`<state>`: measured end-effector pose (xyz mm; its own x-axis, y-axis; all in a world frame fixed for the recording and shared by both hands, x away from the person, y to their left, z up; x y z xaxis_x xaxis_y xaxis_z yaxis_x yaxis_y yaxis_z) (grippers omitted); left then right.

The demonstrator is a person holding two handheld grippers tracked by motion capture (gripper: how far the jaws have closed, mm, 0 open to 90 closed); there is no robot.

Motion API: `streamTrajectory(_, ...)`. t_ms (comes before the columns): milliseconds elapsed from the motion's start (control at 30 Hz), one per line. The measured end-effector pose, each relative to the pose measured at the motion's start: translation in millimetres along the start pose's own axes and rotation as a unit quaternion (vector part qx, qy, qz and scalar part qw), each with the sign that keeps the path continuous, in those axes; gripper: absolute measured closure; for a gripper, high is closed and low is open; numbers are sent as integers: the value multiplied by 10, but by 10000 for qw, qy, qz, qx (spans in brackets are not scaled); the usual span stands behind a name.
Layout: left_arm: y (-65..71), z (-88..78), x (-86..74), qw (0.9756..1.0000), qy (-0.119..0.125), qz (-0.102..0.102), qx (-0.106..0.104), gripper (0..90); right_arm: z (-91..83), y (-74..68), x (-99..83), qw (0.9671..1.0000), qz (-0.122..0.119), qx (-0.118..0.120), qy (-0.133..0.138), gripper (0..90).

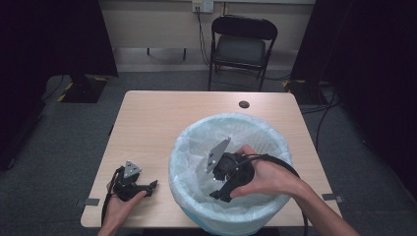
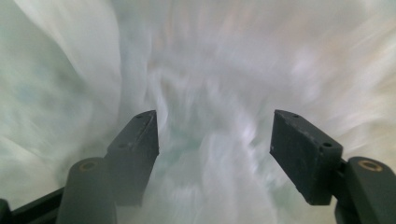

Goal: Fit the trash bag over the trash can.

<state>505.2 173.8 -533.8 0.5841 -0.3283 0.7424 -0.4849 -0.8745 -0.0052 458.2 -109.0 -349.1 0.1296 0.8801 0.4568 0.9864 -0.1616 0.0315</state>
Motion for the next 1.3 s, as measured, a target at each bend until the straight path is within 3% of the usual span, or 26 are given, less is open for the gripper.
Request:
streamTrajectory(33,0,0,0,10000,0,0,0,152,0,0,0,10000,0,0,0,320)
streamTrajectory(67,0,0,0,10000,1,-3,-4,153,-100,21,65,9992,78,51,384,313)
streamTrajectory(100,0,0,0,10000,2,-4,-4,153,-149,33,95,9983,67,59,584,301)
streamTrajectory(267,0,0,0,10000,2,-4,-5,153,-370,28,161,9936,-40,177,1111,274)
streamTrajectory(300,0,0,0,10000,2,-4,-5,153,-370,28,161,9936,-40,177,1111,274)
streamTrajectory(433,0,0,0,10000,3,-5,-5,153,-522,66,230,9874,-156,135,1567,284)
streamTrajectory(533,0,0,0,10000,3,-5,-5,153,-591,212,291,9830,-45,-76,1832,305)
streamTrajectory(633,0,0,0,10000,4,-6,-11,153,-558,406,354,9806,30,-352,1930,315)
streamTrajectory(700,-1,0,0,10000,10,-15,-19,155,-478,534,359,9820,138,-560,1797,316)
streamTrajectory(833,-2,-1,0,10000,13,-12,-28,157,-262,731,265,9866,339,-976,1266,369)
streamTrajectory(933,-2,-1,-1,10000,13,-12,-28,157,-133,830,176,9864,497,-1310,859,436)
streamTrajectory(1100,-2,-1,-1,10000,11,-10,-28,157,-29,877,100,9858,550,-1551,330,536)
streamTrajectory(1233,-1,-1,-1,10000,13,-13,-29,157,90,908,-20,9852,650,-1558,-306,586)
streamTrajectory(1300,-3,-1,-1,10000,8,-7,-27,157,128,912,-47,9848,694,-1518,-469,569)
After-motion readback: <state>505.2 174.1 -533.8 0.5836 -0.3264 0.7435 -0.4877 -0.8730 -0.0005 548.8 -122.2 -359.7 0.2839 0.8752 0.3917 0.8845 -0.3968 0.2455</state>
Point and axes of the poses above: each handheld gripper's, and its own axes: z roughly forward along the jaws, x roughly out of its top, y roughly to its right, the point moved 5 cm from there along z, roughly forward along the jaws, and after that the axes turned 1 degree about x, right-handed, at the moved point
